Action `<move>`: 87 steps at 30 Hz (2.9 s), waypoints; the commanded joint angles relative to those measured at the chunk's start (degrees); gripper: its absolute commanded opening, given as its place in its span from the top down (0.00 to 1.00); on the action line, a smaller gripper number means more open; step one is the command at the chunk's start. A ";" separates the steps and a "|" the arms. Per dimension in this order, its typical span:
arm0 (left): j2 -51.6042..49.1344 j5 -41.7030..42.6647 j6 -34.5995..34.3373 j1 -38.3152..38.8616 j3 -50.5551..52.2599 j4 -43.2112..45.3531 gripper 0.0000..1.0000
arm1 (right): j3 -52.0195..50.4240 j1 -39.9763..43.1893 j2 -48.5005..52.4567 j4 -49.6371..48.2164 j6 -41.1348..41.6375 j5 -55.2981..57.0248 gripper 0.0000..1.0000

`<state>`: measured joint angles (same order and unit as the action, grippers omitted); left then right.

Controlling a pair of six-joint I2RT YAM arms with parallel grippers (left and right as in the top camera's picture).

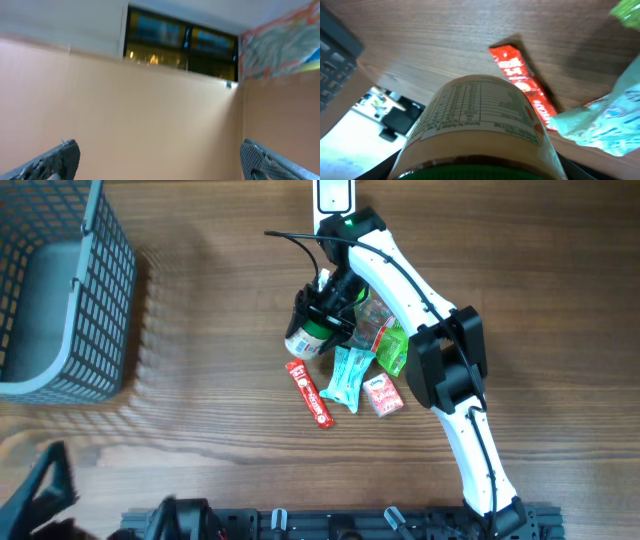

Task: Scan the item barcode
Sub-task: 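Lift the jar and carry it up to the scanner, then hold the jar in front of the scanner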

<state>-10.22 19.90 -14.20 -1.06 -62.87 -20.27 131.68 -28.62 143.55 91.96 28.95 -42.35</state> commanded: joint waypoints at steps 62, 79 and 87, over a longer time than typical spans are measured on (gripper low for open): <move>0.48 -0.52 0.52 0.33 -0.02 -49.90 0.00 | -20.76 1.97 -14.69 -87.60 -18.51 63.25 0.52; 0.48 -0.50 0.52 0.31 -0.02 -50.34 0.00 | -20.76 1.92 -7.08 -92.89 -21.94 65.42 0.55; 0.48 -0.52 0.52 0.33 -0.02 -50.36 0.00 | -20.76 1.79 -5.38 -92.04 -21.42 65.44 0.56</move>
<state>-10.20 19.51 -14.20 -1.06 -62.83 -70.61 110.52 -26.46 137.08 0.23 7.25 21.76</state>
